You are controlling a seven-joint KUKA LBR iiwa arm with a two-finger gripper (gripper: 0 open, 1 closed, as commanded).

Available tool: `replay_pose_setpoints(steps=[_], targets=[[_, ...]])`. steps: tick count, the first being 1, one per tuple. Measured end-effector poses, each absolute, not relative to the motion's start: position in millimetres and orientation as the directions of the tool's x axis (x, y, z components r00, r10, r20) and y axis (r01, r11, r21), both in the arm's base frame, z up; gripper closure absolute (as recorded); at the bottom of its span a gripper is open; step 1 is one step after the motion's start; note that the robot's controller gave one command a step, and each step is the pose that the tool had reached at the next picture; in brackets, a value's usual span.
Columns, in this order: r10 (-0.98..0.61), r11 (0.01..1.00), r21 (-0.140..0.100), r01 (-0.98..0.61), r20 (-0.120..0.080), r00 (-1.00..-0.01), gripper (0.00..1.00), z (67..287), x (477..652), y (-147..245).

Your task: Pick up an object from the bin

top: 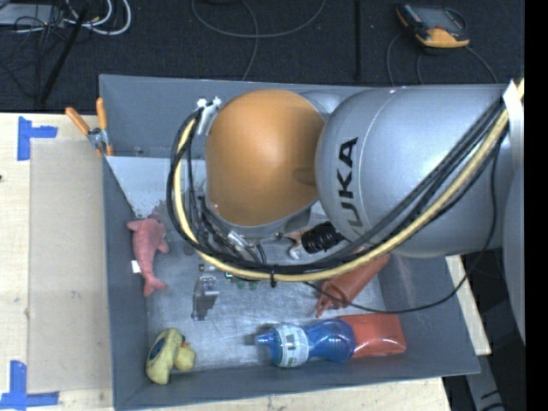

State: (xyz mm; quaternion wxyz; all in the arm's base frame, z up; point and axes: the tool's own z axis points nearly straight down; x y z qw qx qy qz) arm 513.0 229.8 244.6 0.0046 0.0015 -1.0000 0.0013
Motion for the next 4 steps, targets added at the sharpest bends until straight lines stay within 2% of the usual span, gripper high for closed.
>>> replay_pose_setpoints(steps=[1, 2, 3, 4], targets=[[0.002, 1.0, -0.001, 0.002, 0.002, -1.0, 0.0, 249, 514.9, 228], [-0.168, 0.986, 0.0, -0.168, -0.001, -0.986, 0.0, 205, 505.5, 234], [-0.373, 0.928, 0.0, -0.373, 0.007, -0.928, 0.0, 157, 471.4, 244], [-0.491, 0.871, 0.0, -0.491, 0.003, -0.871, 0.0, 153, 470.5, 240]])
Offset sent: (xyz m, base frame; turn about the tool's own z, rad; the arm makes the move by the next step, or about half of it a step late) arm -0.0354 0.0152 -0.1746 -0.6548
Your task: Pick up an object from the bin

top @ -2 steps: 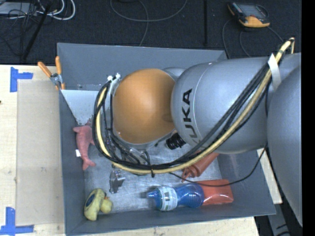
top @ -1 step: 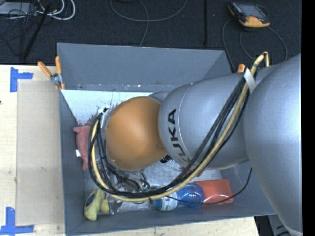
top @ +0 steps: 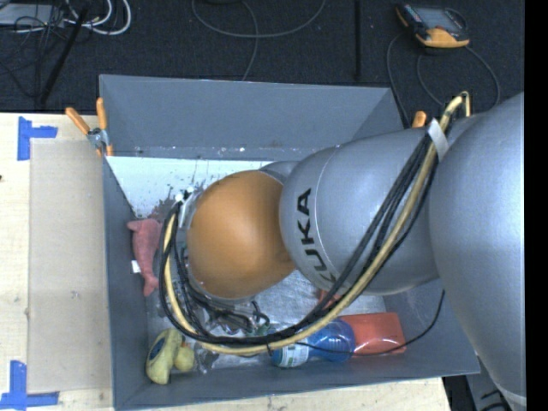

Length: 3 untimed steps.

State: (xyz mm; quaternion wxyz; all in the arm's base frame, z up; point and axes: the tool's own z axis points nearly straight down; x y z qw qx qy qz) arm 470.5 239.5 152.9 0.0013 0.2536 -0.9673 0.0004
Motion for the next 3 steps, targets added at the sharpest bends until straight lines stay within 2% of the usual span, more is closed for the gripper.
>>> replay_pose_setpoints(steps=[1, 2, 3], targets=[[-0.171, 0.985, 0.0, -0.171, 0.001, -0.985, 0.0, 87, 476.9, 244], [-0.359, 0.933, 0.001, -0.359, -0.019, -0.933, 1.0, 73, 480.1, 242], [-0.359, 0.933, 0.001, -0.359, -0.019, -0.933, 1.0, 73, 480.1, 242]])
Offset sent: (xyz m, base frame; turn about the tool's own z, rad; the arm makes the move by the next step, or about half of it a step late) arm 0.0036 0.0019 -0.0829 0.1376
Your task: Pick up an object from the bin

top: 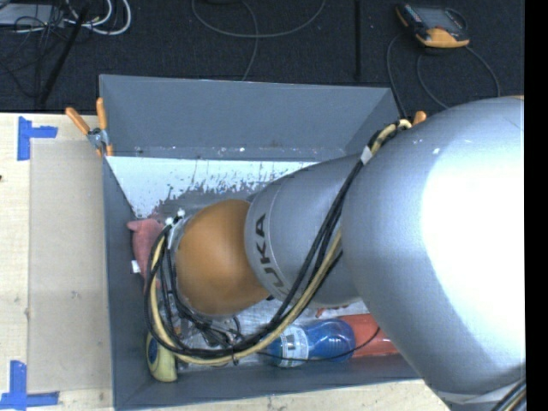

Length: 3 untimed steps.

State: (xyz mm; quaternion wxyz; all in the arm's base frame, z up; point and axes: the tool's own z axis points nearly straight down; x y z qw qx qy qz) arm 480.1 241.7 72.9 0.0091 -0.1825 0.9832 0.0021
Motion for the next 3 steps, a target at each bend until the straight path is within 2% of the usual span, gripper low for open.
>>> replay_pose_setpoints(steps=[1, 3], targets=[[-0.357, 0.934, 0.001, -0.358, -0.017, -0.934, 1.0, 77, 479.8, 241], [-0.362, 0.932, 0.0, -0.362, -0.003, -0.932, 1.0, 101, 477.0, 242]])
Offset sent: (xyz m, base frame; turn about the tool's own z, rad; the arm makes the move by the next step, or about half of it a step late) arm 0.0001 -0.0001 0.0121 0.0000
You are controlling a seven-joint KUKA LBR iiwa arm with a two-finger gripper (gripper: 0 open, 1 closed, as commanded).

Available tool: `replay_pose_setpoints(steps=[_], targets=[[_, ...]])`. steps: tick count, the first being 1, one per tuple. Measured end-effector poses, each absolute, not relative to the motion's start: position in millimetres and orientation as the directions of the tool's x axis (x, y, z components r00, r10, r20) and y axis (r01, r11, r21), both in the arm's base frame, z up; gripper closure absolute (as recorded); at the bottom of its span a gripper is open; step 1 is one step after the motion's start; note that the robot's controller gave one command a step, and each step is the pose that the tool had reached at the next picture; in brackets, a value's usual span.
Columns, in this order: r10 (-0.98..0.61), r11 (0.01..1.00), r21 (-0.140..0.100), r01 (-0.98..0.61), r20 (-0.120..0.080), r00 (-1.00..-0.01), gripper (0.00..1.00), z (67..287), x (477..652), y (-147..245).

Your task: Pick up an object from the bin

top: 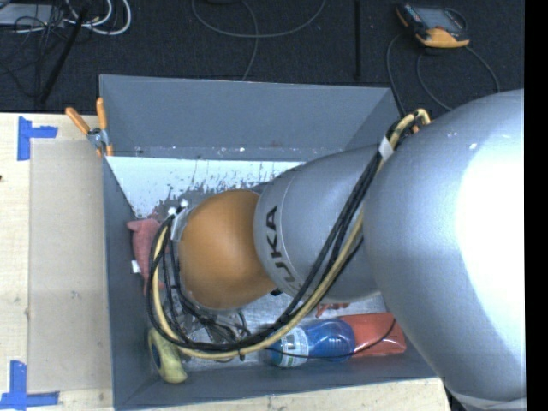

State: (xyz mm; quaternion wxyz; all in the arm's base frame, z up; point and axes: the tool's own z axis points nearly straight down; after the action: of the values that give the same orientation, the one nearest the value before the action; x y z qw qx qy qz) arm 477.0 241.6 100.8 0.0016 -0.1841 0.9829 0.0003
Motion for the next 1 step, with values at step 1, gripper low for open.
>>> replay_pose_setpoints(steps=[1], targets=[[-0.362, 0.932, 0.0, -0.362, 0.0, -0.932, 1.0, 107.6, 476.3, 241.7]])
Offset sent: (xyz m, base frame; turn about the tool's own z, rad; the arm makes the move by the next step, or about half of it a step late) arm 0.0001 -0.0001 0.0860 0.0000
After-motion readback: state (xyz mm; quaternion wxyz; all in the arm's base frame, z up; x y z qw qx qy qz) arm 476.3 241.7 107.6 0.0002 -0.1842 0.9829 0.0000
